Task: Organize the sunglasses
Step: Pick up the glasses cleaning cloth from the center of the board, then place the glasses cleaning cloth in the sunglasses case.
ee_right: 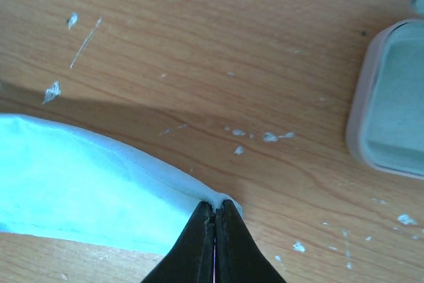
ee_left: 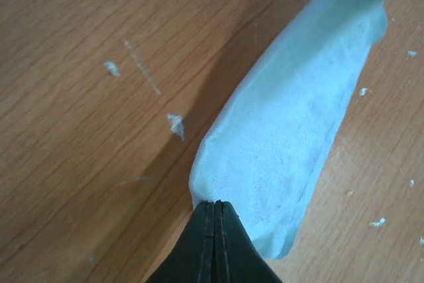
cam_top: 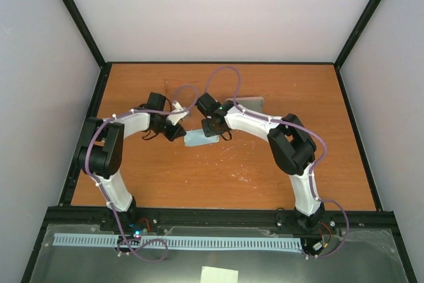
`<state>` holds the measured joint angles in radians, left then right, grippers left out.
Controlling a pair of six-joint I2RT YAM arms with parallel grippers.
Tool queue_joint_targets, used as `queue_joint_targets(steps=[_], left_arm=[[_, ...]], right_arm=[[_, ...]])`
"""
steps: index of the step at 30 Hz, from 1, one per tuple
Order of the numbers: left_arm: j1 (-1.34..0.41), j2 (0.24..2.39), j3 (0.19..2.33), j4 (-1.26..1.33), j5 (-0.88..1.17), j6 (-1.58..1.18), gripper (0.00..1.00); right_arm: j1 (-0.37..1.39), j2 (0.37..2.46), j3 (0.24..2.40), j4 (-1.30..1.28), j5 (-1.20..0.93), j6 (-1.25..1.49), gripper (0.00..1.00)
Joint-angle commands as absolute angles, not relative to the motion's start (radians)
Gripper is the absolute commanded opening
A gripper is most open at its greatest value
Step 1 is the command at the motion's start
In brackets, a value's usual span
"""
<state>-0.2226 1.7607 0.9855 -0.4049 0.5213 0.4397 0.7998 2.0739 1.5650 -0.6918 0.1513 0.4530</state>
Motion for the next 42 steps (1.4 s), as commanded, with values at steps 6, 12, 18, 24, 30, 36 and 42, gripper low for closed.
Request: queue_joint_targets(steps=[6, 12, 18, 24, 30, 36, 42], left_arm=[[-0.313, 1.838, 1.103, -0.396, 0.545, 0.391, 0.00], [-0.346, 1.889, 1.190, -0.392, 0.546, 0.371, 0.00], [-0.390, 1.966, 1.282, -0.411, 0.559, 0.354, 0.00], [-0.436, 2.036, 1.374, -0.428, 0.573, 0.342, 0.00], [-0.450, 2.105, 1.493, -0.462, 0.577, 0.335, 0.00], [-0.476, 2.173, 1.614, -0.497, 0.583, 0.328, 0.00], [-0.515, 2.228, 1.685, -0.519, 0.593, 0.318, 0.00]], right_arm=[[0.769, 2.000, 1.527, -0.708, 0.240, 0.463, 0.03], [0.731, 1.957, 1.476, -0.714, 0.269, 0.468, 0.03], [0.686, 1.925, 1.451, -0.712, 0.287, 0.467, 0.03], [0.644, 1.901, 1.429, -0.722, 0.302, 0.458, 0.03], [0.598, 1.884, 1.408, -0.728, 0.308, 0.440, 0.03], [0.554, 1.868, 1.387, -0.716, 0.301, 0.417, 0.03], [0.519, 1.851, 1.369, -0.712, 0.307, 0.399, 0.03]])
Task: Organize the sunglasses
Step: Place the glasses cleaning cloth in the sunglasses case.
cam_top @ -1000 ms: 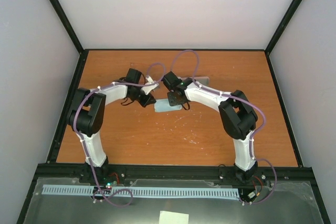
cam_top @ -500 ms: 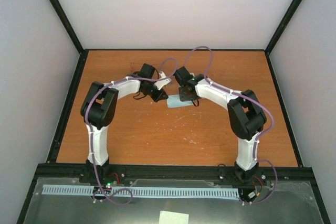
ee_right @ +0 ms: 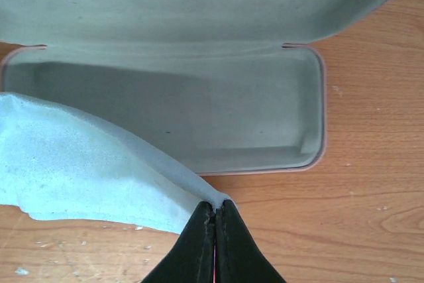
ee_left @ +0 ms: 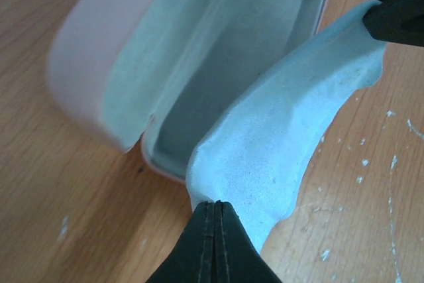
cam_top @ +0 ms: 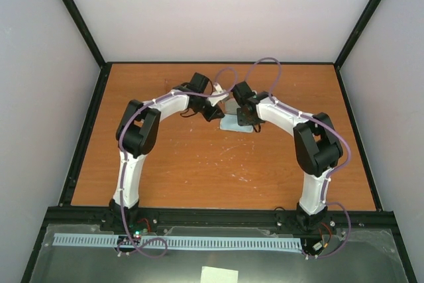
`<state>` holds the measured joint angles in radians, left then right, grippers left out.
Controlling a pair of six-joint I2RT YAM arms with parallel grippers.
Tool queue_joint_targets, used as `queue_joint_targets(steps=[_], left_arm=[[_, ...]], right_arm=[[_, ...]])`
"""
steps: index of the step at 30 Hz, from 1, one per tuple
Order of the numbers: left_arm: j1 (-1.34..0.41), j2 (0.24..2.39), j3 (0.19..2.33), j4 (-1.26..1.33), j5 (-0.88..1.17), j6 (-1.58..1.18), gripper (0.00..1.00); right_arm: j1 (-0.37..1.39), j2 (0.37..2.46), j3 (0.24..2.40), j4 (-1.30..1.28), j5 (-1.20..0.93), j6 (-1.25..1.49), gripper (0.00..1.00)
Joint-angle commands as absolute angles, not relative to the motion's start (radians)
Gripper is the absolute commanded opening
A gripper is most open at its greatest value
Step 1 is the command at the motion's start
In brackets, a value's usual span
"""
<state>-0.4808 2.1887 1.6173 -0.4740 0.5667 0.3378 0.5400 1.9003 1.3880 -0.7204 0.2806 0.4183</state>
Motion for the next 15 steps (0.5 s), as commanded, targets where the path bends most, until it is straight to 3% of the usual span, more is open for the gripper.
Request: queue_joint_targets(steps=[1, 15], left_arm=[[-0.521, 2.236, 1.698, -0.526, 0.592, 0.316, 0.00], [-0.543, 2.323, 1.853, -0.567, 0.561, 0.310, 0.00]], right_arm=[[0.514, 1.847, 1.363, -0.708, 0.305, 0.397, 0.03], [0.428, 1.859, 1.360, -0.683, 0.279, 0.316, 0.03]])
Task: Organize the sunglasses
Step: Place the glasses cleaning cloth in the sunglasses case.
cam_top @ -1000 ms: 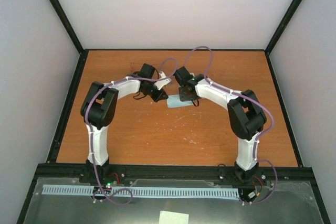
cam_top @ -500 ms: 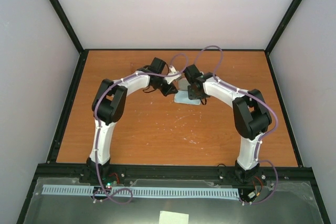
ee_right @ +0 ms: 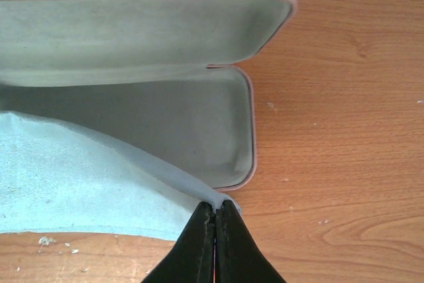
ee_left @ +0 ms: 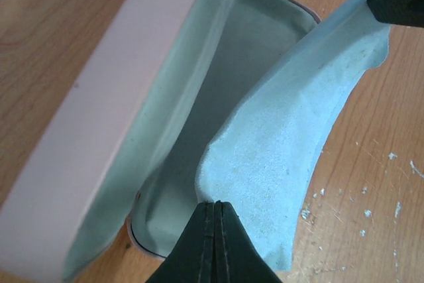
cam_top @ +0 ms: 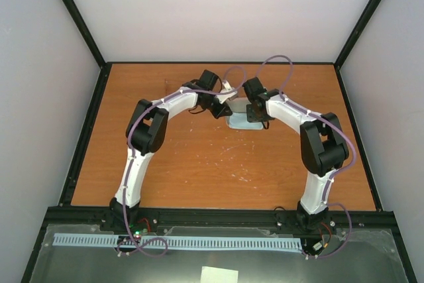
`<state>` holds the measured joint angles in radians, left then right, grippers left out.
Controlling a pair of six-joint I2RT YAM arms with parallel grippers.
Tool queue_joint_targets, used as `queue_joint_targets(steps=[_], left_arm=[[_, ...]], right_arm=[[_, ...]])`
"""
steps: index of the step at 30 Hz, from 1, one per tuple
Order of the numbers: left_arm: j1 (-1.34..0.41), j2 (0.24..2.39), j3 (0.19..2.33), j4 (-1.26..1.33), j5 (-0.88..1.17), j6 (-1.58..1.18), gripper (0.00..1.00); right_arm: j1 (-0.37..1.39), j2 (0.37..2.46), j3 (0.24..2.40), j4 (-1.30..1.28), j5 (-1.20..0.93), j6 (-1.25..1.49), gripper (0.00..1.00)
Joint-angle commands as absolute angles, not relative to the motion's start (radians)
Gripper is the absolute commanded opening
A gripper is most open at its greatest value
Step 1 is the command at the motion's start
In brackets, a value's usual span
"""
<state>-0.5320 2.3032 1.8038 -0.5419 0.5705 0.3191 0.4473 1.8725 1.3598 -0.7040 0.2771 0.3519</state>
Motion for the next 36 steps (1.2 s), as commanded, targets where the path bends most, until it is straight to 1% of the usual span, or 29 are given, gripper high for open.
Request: queue_joint_targets(steps=[1, 16, 36], left_arm=[[-0.543, 2.327, 1.857, -0.566, 0.555, 0.311, 0.00], [-0.563, 2.357, 1.880, -0.563, 0.487, 0.336, 0.00], [-0.565, 2.334, 1.873, -0.534, 0.409, 0.347, 0.00]], right_arm=[[0.425, 1.863, 1.362, -0.682, 0.276, 0.311, 0.03], [0.377, 1.941, 1.409, -0.653, 0.211, 0.242, 0.03], [0.359, 1.984, 1.449, -0.632, 0.190, 0.214, 0.03]])
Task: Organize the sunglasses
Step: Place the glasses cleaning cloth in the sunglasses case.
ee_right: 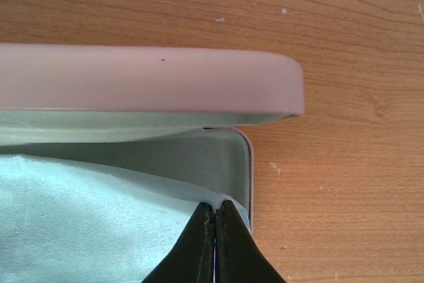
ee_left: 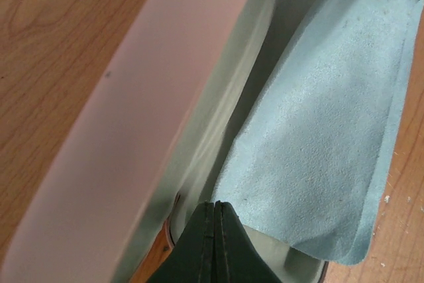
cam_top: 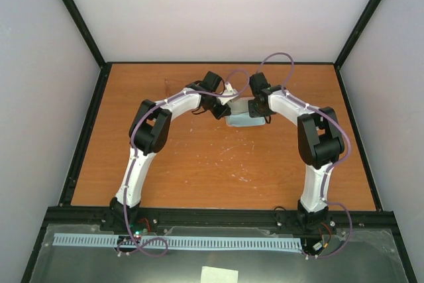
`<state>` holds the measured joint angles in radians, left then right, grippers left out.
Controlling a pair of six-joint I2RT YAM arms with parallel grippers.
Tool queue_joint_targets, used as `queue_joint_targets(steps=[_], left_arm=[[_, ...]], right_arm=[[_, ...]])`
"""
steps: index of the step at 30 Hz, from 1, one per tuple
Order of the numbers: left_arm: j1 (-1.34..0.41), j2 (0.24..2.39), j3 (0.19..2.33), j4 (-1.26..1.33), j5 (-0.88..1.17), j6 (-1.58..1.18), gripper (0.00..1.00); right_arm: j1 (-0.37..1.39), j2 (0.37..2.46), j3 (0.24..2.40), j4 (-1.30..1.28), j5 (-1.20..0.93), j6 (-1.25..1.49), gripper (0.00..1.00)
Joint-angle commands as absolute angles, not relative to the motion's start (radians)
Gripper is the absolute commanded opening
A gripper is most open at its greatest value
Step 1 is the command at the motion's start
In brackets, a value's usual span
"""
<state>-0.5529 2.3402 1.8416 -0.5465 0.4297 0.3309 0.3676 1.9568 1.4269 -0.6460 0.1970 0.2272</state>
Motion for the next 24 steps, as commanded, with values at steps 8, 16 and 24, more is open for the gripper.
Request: queue_joint_targets(steps=[8, 16, 24], left_arm=[[-0.565, 2.322, 1.875, -0.531, 0.387, 0.357, 0.00], [-0.565, 2.323, 1.862, -0.536, 0.407, 0.356, 0.10], [-0.580, 2.334, 1.865, -0.550, 0.424, 0.358, 0.14]], right_arm=[[0.359, 2.008, 1.460, -0.621, 0.170, 0.215, 0.03], [0.358, 2.009, 1.475, -0.610, 0.170, 0.210, 0.03], [0.358, 1.991, 1.471, -0.584, 0.161, 0.202, 0.03]])
